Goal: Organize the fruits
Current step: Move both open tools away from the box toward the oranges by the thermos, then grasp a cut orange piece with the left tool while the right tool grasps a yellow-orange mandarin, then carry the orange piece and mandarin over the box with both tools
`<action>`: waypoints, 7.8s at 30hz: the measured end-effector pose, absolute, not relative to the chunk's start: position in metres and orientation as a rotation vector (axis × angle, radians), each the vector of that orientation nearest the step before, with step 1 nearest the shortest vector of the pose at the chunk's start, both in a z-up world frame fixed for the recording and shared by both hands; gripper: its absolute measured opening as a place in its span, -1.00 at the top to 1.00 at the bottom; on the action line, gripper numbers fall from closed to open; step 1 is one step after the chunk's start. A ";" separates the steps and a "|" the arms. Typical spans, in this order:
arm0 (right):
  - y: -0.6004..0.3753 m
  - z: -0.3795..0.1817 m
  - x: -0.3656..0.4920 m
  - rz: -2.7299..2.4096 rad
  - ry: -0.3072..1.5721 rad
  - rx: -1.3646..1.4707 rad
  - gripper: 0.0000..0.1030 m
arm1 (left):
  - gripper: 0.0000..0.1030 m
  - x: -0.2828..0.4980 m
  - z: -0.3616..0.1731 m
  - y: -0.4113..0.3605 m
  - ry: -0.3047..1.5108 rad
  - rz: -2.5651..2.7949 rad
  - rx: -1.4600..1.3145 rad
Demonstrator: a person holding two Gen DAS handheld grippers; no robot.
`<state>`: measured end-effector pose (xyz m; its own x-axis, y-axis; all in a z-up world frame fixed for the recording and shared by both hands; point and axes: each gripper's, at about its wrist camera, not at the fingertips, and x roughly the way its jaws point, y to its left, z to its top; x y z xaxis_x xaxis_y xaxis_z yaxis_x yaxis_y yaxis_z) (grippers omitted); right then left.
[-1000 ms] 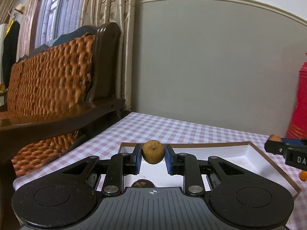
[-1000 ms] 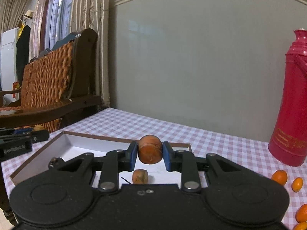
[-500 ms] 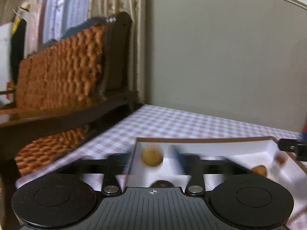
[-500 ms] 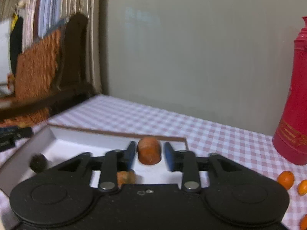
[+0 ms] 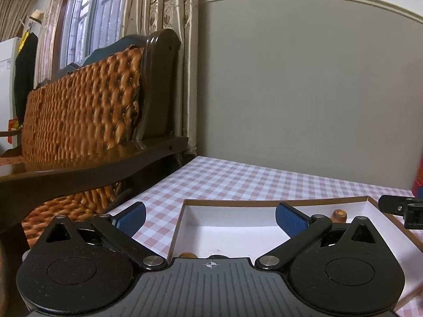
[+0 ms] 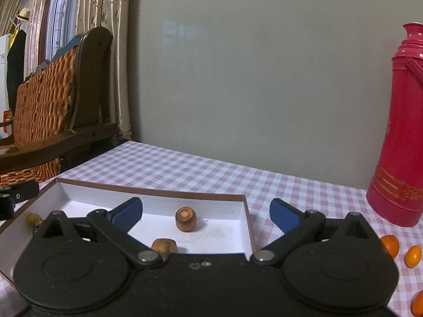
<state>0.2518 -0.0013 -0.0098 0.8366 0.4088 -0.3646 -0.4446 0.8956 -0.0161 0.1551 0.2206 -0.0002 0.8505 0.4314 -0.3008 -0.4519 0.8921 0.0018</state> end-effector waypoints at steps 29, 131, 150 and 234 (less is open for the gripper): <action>-0.057 0.022 0.174 0.537 0.291 -0.122 -0.89 | -1.00 0.096 0.023 0.145 0.293 0.367 -0.028; -0.236 -0.062 0.216 0.077 0.586 -0.134 0.29 | -0.53 0.190 -0.035 -0.091 0.453 -0.172 0.060; -0.252 -0.063 0.215 0.092 0.593 -0.098 0.47 | 0.07 0.224 -0.054 -0.123 0.623 -0.205 0.082; -0.066 0.012 0.090 0.501 0.258 -0.268 0.48 | 0.32 0.050 0.021 0.080 0.313 0.148 0.059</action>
